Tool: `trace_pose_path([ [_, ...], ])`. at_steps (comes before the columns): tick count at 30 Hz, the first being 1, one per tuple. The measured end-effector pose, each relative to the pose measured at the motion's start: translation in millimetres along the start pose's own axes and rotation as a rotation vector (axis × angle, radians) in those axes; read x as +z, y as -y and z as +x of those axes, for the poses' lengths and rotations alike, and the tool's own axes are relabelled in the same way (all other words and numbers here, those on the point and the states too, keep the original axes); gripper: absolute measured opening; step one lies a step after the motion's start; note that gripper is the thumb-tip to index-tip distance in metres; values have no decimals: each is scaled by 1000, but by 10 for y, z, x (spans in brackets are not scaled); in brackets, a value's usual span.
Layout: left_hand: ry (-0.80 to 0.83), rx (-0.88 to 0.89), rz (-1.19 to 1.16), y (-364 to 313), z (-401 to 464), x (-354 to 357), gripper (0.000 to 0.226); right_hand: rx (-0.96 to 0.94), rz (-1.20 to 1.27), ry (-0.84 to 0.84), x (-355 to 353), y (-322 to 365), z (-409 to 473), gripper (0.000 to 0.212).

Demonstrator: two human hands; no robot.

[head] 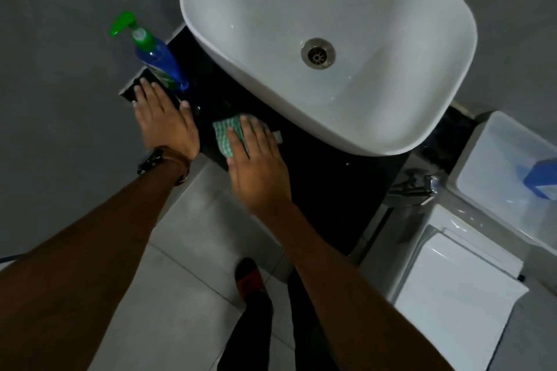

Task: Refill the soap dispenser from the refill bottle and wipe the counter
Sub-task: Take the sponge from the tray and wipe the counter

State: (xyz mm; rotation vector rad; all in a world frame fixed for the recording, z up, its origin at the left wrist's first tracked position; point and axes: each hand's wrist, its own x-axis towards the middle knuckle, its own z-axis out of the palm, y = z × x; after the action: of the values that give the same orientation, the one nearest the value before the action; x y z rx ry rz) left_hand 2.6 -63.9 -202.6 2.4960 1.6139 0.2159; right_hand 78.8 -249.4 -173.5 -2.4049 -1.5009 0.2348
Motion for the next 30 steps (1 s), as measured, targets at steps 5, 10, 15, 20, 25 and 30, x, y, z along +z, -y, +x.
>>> trace_pose_path([
  [5,-19,8,-7,-13,-3,-13,66,183,-30,-18,-69,-415,-947,56],
  [10,-39,43,-22,16,-12,21,68,345,-74,-31,-249,-811,-1343,54],
  [15,-52,48,-41,26,-8,72,68,499,-68,-133,-439,-1130,-1229,52],
  [20,-47,37,-39,37,7,96,69,586,-92,-134,-598,-1377,-995,52],
  [25,-39,31,-53,-26,-41,33,68,621,-91,-139,-568,-1315,-996,53],
  [30,-16,6,-33,-81,-39,-14,66,654,-87,-166,-424,-964,-1088,58],
])
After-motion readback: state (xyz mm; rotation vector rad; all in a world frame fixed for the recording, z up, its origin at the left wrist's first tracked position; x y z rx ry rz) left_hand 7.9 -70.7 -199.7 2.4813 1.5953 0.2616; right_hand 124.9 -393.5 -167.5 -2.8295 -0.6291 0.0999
